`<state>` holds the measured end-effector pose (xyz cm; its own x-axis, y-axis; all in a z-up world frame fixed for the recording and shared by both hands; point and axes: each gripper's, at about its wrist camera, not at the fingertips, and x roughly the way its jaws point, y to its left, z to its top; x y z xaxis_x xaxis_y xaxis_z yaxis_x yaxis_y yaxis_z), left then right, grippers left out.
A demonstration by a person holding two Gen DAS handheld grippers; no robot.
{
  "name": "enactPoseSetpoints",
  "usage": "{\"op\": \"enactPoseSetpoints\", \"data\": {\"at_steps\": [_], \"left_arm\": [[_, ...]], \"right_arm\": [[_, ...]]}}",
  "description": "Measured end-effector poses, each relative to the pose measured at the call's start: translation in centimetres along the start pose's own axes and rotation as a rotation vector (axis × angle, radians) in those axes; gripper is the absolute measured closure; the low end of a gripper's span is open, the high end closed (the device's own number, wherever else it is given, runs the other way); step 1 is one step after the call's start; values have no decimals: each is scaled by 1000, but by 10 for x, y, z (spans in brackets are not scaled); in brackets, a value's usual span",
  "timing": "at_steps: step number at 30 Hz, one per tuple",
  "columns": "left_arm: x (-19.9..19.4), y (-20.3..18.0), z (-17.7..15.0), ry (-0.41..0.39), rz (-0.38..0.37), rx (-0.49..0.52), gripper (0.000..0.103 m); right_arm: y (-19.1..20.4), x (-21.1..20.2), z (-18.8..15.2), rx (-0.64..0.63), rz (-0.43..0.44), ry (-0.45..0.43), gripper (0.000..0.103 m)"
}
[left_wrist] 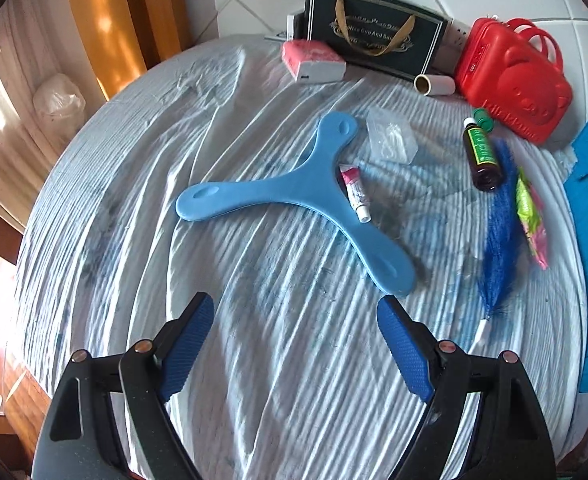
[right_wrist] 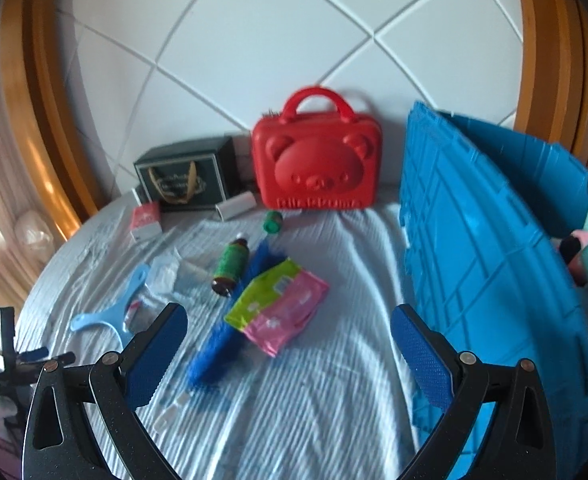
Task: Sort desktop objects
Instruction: 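Move both tools back over the bed toward the remaining items, then grasp the brown medicine bottle with the right tool and lift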
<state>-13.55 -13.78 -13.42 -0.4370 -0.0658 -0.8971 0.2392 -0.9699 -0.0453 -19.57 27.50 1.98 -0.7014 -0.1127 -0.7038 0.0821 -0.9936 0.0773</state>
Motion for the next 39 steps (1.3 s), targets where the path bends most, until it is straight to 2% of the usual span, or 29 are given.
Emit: {"op": "enactPoseSetpoints", "data": {"at_steps": [9,16,21,23,30,35,37,39], "left_arm": [[46,-19,39,26,-25,20,19],[92,-45,79,42,-115,24,19],[123,-66,92,43,-53,106,19],[134,-68,94,58,-61,108,19],[150,-74,93,49,-18,117,19],[152,-83,90,65,31,187,18],[149,-82,90,56,44,181,23],[145,-81,92,42,58,174,51]], "right_arm": [[3,81,-18,1,5,185,0],[0,124,-25,-2,0,282,0],[-5,146,-30,14,-10,341,0],[-6,152,-31,27,-7,356,0],[1,174,-29,81,58,393,0],[19,189,-25,59,120,405,0],[32,196,-22,11,122,414,0],[47,204,-18,-53,111,418,0]]}}
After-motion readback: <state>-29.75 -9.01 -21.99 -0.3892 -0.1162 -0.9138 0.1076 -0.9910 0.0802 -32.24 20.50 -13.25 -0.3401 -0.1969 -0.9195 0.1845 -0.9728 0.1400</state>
